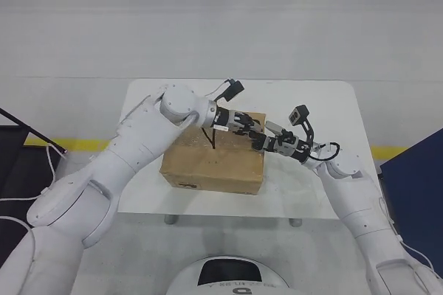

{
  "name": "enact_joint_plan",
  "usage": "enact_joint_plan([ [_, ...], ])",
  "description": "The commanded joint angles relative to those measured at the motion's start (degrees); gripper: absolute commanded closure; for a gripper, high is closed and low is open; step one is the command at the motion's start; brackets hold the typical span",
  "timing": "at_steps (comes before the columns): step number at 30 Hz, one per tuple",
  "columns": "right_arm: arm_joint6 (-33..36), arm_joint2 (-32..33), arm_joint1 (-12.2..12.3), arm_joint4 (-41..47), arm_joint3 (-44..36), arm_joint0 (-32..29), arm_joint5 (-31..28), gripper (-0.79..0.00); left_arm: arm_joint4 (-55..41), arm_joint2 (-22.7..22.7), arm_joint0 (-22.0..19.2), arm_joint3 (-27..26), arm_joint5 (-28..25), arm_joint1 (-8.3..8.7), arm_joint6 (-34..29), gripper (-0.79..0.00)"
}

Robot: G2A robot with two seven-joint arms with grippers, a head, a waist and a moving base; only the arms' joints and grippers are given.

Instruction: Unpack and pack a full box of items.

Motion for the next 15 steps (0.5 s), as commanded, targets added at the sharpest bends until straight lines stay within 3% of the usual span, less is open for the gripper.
enact_joint_plan([
  [1,0.00,0.00,0.00,0.00,0.00,0.00,0.00,-0.785,0.89,-1.62,0.84,-1.87,1.56,1.09,-0.85,0.000],
  [9,0.00,0.00,0.00,0.00,0.00,0.00,0.00,-0.785,9.30,-2.42,3.16,-10.35,15.82,3.43,-2.21,0.000],
  [15,0.00,0.00,0.00,0.00,0.00,0.00,0.00,-0.785,13.98,-1.56,3.59,-13.05,20.42,3.50,-0.49,0.000],
])
